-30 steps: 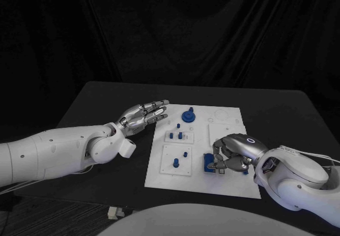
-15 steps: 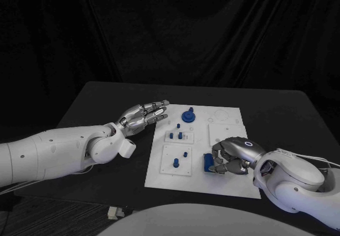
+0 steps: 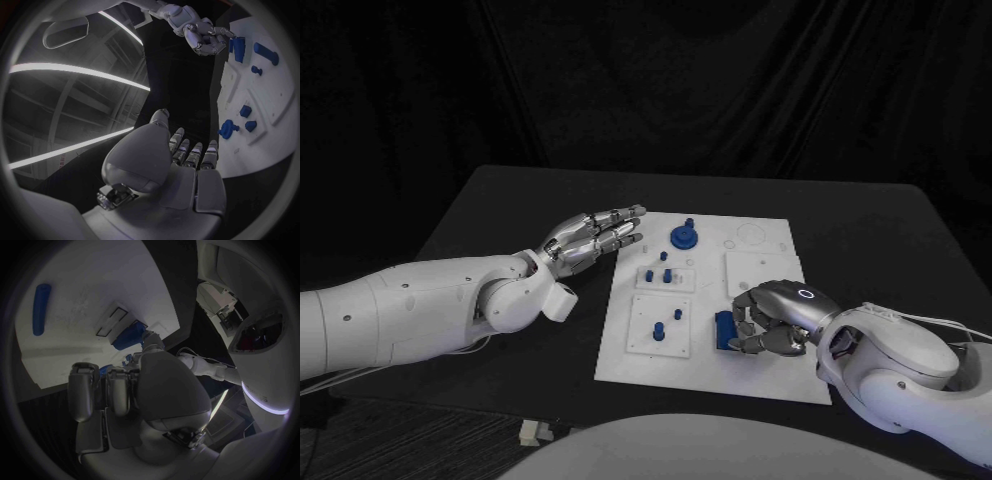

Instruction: Assemble the parts on the task board

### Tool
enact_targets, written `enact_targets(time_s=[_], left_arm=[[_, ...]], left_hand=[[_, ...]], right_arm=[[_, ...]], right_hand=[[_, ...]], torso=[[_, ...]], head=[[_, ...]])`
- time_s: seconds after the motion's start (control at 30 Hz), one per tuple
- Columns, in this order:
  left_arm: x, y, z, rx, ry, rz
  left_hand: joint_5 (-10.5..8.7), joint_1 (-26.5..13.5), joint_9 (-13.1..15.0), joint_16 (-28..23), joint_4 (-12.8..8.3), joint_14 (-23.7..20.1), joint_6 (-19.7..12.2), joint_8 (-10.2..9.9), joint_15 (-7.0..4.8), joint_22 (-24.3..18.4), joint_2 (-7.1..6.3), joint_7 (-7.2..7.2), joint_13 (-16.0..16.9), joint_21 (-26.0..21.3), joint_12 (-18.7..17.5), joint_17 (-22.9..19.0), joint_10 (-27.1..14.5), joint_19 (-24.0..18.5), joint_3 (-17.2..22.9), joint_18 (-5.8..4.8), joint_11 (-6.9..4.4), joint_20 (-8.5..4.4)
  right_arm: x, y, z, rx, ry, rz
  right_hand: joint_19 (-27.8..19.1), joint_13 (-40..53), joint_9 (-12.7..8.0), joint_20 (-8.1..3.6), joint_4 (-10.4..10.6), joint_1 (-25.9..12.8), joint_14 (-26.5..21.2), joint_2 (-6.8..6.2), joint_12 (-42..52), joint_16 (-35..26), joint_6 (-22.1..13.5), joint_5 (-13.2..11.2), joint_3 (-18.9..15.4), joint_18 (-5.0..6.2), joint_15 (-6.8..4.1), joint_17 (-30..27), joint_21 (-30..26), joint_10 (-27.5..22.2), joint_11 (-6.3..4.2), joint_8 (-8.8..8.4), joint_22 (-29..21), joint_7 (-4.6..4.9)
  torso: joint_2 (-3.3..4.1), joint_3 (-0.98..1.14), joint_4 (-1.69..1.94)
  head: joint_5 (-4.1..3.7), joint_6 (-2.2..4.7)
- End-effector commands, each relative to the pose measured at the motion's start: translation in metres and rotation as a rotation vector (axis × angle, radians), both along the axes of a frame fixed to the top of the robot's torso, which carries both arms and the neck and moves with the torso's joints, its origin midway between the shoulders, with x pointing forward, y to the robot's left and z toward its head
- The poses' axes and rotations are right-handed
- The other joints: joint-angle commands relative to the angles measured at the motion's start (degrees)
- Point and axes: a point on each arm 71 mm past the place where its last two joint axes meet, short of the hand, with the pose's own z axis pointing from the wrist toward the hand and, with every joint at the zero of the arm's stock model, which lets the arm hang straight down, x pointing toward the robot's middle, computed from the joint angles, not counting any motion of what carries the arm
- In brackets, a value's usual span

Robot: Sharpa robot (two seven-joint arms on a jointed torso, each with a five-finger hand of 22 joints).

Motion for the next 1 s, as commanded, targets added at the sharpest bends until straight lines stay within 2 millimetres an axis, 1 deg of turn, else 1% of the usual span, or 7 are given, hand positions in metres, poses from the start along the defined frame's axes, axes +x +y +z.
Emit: enact_targets(time_s=[0.03,0.17,0.43,0.53,0.83,0.97,1.0], left_arm=[[-0.001,-0.002,0.0,-0.016,-0.001,-0.011],[-0.001,-0.002,0.0,-0.017,0.0,-0.013],[-0.001,-0.001,0.0,-0.017,0.004,-0.015],[-0.001,-0.001,-0.001,-0.016,0.005,-0.016],[-0.002,-0.001,-0.001,-0.016,0.008,-0.018],[-0.002,-0.001,-0.001,-0.017,0.008,-0.018],[-0.002,-0.001,-0.001,-0.016,0.008,-0.018]], left_hand=[[0.28,0.6,0.1,0.3,-0.4,0.0,0.4,0.3,0.46,0.1,-0.08,0.08,0.0,0.2,0.3,0.1,0.1,0.1,0.1,-0.44,0.35,0.42],[0.29,0.6,0.1,0.3,-0.4,0.0,0.5,0.3,0.47,0.1,-0.08,0.11,0.1,0.2,0.3,0.1,0.1,0.1,0.1,-0.45,0.37,0.42],[0.3,0.6,0.1,0.3,-0.4,0.0,0.8,0.5,0.54,0.1,-0.05,0.18,0.1,0.3,0.3,0.1,0.1,0.2,0.1,-0.48,0.42,0.45],[0.3,0.6,0.1,0.3,-0.4,0.0,0.8,0.5,0.54,0.1,-0.05,0.18,0.1,0.3,0.3,0.1,0.1,0.2,0.1,-0.48,0.42,0.45],[0.31,0.6,0.1,0.4,-0.4,0.0,1.0,0.5,0.56,0.1,-0.04,0.21,0.1,0.3,0.3,0.1,0.1,0.2,0.1,-0.49,0.45,0.46],[0.33,0.6,0.1,0.4,-0.5,0.1,1.1,0.6,0.62,0.2,0.01,0.27,0.1,0.3,0.3,0.1,0.1,0.2,0.2,-0.52,0.51,0.5],[0.33,0.6,0.1,0.4,-0.5,0.1,1.1,0.6,0.62,0.2,0.01,0.27,0.1,0.3,0.3,0.1,0.1,0.2,0.2,-0.52,0.51,0.5]], right_arm=[[0.0,-0.001,-0.002,-0.019,0.001,-0.01],[0.0,0.0,-0.002,-0.019,0.002,-0.009],[0.0,0.0,-0.004,-0.03,0.012,-0.01],[0.0,0.0,-0.005,-0.034,0.016,-0.012],[-0.001,-0.003,-0.006,-0.025,0.014,-0.022],[-0.001,-0.01,-0.003,-0.003,0.002,-0.044],[-0.001,-0.013,-0.001,0.007,-0.004,-0.056]], right_hand=[[3.7,14.9,-0.1,-0.42,0.1,1.0,6.0,0.07,-0.2,0.2,-0.1,1.1,0.5,-0.6,-0.45,15.1,-0.2,6.0,-0.52,-0.31,13.5,0.04],[3.7,14.9,-0.1,-0.4,0.2,1.0,6.0,-0.14,-0.2,0.2,0.1,-0.3,0.4,-0.6,-0.46,15.1,-0.2,6.0,-0.48,-0.12,13.5,0.05],[3.7,14.9,0.4,-0.35,1.6,-1.8,6.0,0.72,-0.2,0.2,-0.1,-24.5,-1.8,-0.58,-0.38,15.1,-0.3,6.0,-0.51,1.56,13.4,0.09],[3.7,14.9,-0.1,-0.33,1.8,-8.1,6.0,-6.66,-0.2,0.2,0.2,-34.9,11.2,-0.58,-0.6,15.1,-0.4,6.0,-0.58,1.79,13.4,-0.1],[3.6,14.9,-0.5,-0.72,2.4,-13.7,6.0,-10.18,-0.2,0.2,-0.2,-37.5,7.9,-0.56,-0.8,15.1,-0.4,6.0,-0.98,1.74,13.4,-0.39],[3.7,14.9,-8.9,-0.86,2.2,-19.9,6.0,-8.93,-0.2,0.2,-8.0,-37.5,4.3,-0.58,-0.64,15.1,-0.3,6.0,-0.52,-9.35,13.5,0.12],[3.7,14.9,-10.8,-0.82,2.1,-23.6,6.0,-5.67,-0.2,0.2,-8.9,-37.3,4.2,-0.62,-0.48,15.1,-0.2,6.0,-0.06,-11.82,13.5,0.39]], torso=[[0.02,0.0,-0.01],[0.0,0.01,0.0],[0.0,0.01,0.01],[0.01,0.0,0.01],[-0.04,0.02,0.0],[-0.02,0.03,0.0],[-0.02,0.03,0.0]], head=[[0.0,-0.01],[-0.01,-0.01],[-0.01,-0.01],[-0.03,-0.01],[0.01,-0.01],[0.01,-0.01],[0.02,-0.01]])
